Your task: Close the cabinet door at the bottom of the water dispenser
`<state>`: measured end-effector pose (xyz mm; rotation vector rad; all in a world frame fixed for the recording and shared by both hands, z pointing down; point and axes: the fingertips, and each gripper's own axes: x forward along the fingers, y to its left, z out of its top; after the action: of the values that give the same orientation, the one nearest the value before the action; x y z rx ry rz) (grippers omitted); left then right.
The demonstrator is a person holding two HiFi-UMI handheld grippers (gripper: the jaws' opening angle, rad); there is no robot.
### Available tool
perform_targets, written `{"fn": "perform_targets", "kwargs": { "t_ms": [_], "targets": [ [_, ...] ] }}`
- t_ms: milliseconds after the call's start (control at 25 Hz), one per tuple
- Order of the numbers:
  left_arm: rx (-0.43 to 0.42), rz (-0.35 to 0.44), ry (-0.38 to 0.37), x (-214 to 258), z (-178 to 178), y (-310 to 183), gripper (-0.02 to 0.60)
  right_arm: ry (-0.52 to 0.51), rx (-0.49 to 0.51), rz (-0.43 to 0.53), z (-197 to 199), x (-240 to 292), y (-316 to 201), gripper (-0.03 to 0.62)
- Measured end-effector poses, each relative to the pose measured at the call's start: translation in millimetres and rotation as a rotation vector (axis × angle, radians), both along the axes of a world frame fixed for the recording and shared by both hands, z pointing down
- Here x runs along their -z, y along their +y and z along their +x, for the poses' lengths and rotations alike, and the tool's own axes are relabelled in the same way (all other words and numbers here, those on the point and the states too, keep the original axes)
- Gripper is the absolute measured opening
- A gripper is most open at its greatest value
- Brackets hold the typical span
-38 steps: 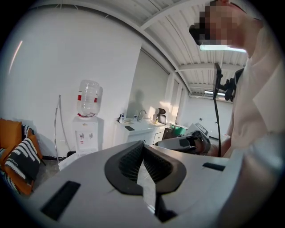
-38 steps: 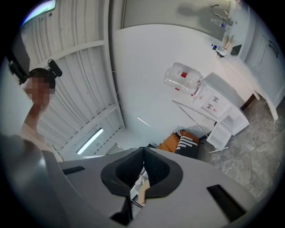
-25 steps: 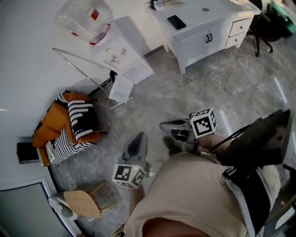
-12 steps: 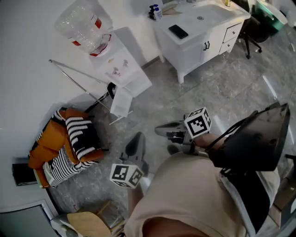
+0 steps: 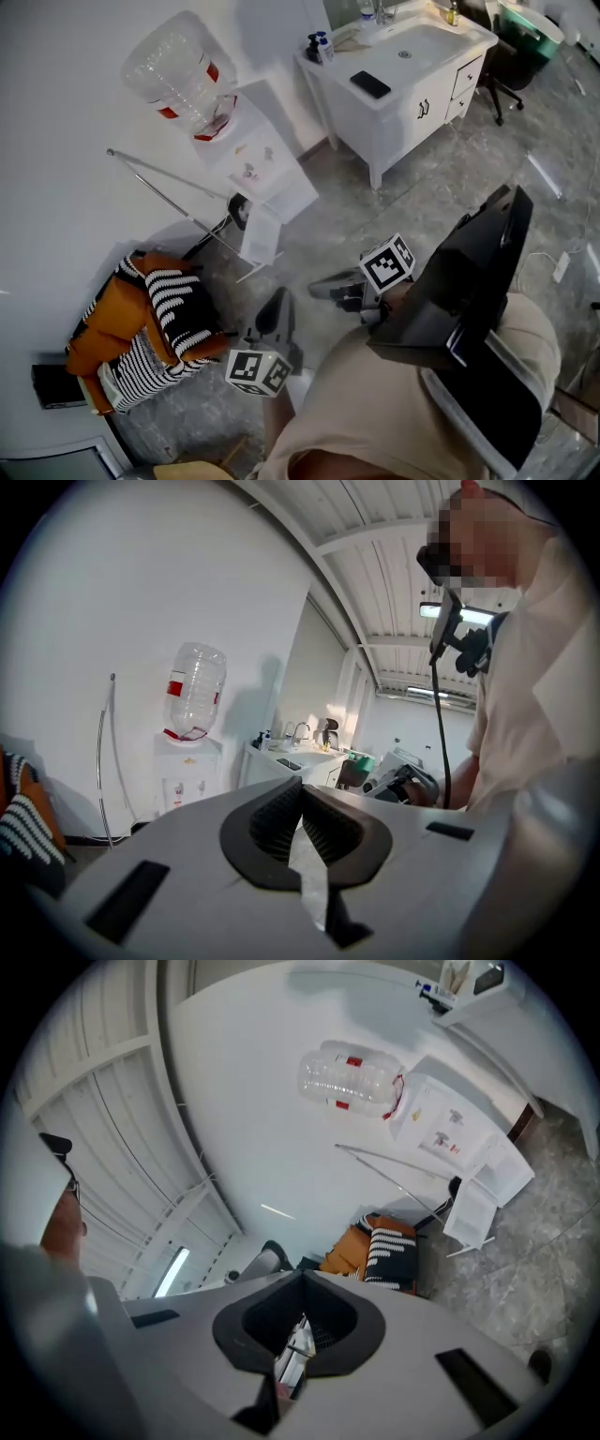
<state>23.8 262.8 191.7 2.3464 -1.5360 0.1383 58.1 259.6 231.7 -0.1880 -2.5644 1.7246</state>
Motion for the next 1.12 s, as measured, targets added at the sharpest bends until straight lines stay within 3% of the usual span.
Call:
{"fn": "perform_targets", "kwargs": {
  "t_ms": [160,360,520,640,760,1120],
  "targets": [
    [0.01,-0.006,-0.015,3.0,-18.2,-16.1,-0.005,-0.024,0.073,-0.021,-24.9,3.5,-3.6,0.014],
    [0.084,-0.037,-0.036,-8.8,-19.4,-37.2,-0.005,-0.057,0.156,0.019,-23.5,8.1,-21.7,0.014],
    [0.108,-0.068,-0.049,-20.4,-9.5,-76.3,-0.006,-0.117,0.18,0.136,-12.3,20.7,-59.4,0.014],
    [0.155,-0.076,-0.045,-17.9,-38.1,-113.8,-0.006,-0.17,0.184,0.256,-29.2,36.6,-96.7,0.014],
    [0.227,-0.096,-0.018,-20.4,-42.3,-145.9,-0.006,-0.176,0.234,0.326,-18.2,40.7,-122.2,0.014],
    [0.297,-0.143,-0.082,-19.8,-26.7,-217.7,-0.005,-0.237,0.244,0.327,12.1,44.1,-210.2,0.014]
  ]
}}
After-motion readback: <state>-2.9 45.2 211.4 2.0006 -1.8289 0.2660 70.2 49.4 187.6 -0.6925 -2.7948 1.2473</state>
